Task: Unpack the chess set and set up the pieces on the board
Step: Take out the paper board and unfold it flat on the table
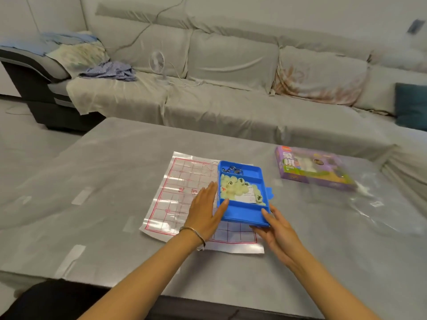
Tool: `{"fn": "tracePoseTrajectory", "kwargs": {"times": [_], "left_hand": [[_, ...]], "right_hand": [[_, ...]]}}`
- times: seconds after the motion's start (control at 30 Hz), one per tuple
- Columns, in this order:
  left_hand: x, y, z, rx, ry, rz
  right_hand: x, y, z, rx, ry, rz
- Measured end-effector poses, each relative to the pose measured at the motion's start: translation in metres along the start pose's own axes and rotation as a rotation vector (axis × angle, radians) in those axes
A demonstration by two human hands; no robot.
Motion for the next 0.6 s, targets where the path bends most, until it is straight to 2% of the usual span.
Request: {"fn": "tracePoseTrajectory", "kwargs": {"times": [0.1, 0.23, 0.33, 0.43, 0.53, 0.6], "left_hand": [[0.000, 0.035, -0.009, -0.057, -0.022, -0.016], [-0.012, 0.059, -0.010, -0.151, -0.042, 0.250], [-0.021, 0.068, -0.011, -0.239, -0.056, 0.467], [-0.030, 0.072, -0.017, -0.278, -0.051, 0.522], [-0.029, 0.068, -0.013, -0.201, -0.018, 0.506], [-0.025, 0.068, -0.005, -0.149, -0.001, 0.490]], "right_hand": [[0.009, -0.035, -0.009, 0.043, 0.023, -0.004], [0.019, -0.061, -0.009, 0.080, 0.061, -0.094], [0.019, -0.070, -0.009, 0.089, 0.093, -0.302], [0.014, -0.077, -0.008, 0.127, 0.116, -0.609], [-0.006, -0.086, -0.004, 0.344, -0.063, -1.004], [-0.019, -0.077, 0.000, 0.364, -0.258, -1.132]]}}
Point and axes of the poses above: each hand's wrist, its own z-axis towards the middle knuckle, its own y-axis out of the palm, x = y × z, the point moved 5 cm from there along z, towards the middle knuckle, and after that the axes turned 5 degrees about y, right-handed, at the moved point
